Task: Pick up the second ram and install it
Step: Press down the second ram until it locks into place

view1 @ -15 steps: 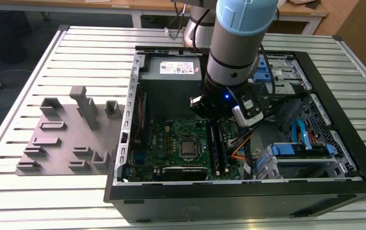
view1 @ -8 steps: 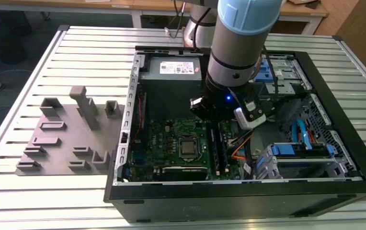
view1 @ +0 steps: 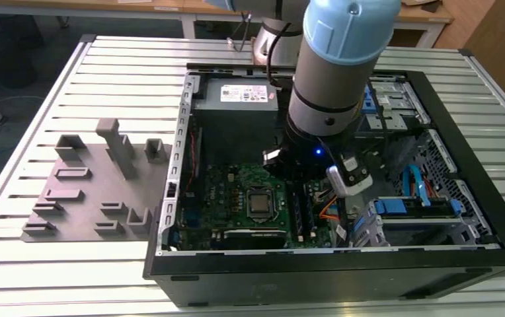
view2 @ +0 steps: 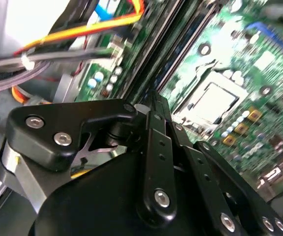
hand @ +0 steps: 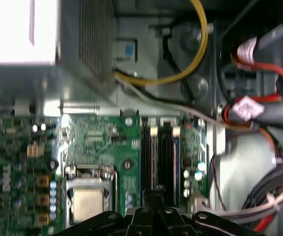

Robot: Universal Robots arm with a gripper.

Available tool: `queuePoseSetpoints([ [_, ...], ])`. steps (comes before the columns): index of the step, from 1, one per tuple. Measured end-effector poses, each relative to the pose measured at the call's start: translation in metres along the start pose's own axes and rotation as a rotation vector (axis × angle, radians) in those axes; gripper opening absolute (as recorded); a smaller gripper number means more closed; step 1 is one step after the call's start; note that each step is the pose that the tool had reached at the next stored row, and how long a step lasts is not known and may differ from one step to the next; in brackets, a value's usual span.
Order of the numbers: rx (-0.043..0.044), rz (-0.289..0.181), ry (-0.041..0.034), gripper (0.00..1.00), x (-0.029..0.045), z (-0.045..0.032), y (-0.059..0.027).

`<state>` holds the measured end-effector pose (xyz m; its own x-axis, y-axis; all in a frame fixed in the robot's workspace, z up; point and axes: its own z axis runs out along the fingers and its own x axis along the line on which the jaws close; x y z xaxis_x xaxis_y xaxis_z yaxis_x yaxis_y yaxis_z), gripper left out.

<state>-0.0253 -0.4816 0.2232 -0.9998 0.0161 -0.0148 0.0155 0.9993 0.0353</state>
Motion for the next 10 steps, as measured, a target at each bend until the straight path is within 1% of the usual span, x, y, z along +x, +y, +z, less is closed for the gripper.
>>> queuePoseSetpoints([
  [5, 0.0102, 0.0, 0.0, 0.07, -0.0002, 0.0017, -0.0174],
  [6, 0.014, 0.0, 0.0001, 0.07, -0.0002, 0.0019, -0.0209],
  [8, 0.0201, 0.0, 0.0, 0.07, -0.0002, 0.0023, -0.0238],
  [10, 0.022, 0.0, 0.0, 0.07, -0.0002, 0.0034, -0.0241],
])
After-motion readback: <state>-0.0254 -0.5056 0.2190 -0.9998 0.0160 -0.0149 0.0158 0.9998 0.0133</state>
